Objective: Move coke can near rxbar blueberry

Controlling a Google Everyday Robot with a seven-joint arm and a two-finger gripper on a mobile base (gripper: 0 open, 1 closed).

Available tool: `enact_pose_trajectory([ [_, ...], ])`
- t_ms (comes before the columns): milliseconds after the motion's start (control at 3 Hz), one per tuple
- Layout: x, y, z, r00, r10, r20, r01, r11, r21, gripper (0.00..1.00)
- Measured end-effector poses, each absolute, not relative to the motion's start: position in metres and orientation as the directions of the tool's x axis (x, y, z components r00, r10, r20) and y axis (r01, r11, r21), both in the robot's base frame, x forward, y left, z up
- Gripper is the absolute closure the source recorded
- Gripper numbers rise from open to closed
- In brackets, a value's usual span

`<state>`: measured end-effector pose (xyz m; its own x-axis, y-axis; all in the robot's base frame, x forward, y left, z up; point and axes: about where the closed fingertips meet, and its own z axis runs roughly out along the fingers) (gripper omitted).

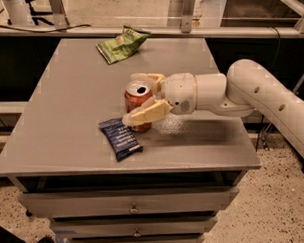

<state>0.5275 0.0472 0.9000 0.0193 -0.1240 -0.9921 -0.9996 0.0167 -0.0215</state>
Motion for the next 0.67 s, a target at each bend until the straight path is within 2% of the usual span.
enact_pose_trajectory([
  [333, 0.524, 0.041, 0.905, 0.026, -0.138, -0.99, -1.0, 0.009, -0.028, 0.0],
  [667, 0.526, 0.012, 0.905, 0.034, -0.185, -0.982, -0.998, 0.036, -0.041, 0.0],
])
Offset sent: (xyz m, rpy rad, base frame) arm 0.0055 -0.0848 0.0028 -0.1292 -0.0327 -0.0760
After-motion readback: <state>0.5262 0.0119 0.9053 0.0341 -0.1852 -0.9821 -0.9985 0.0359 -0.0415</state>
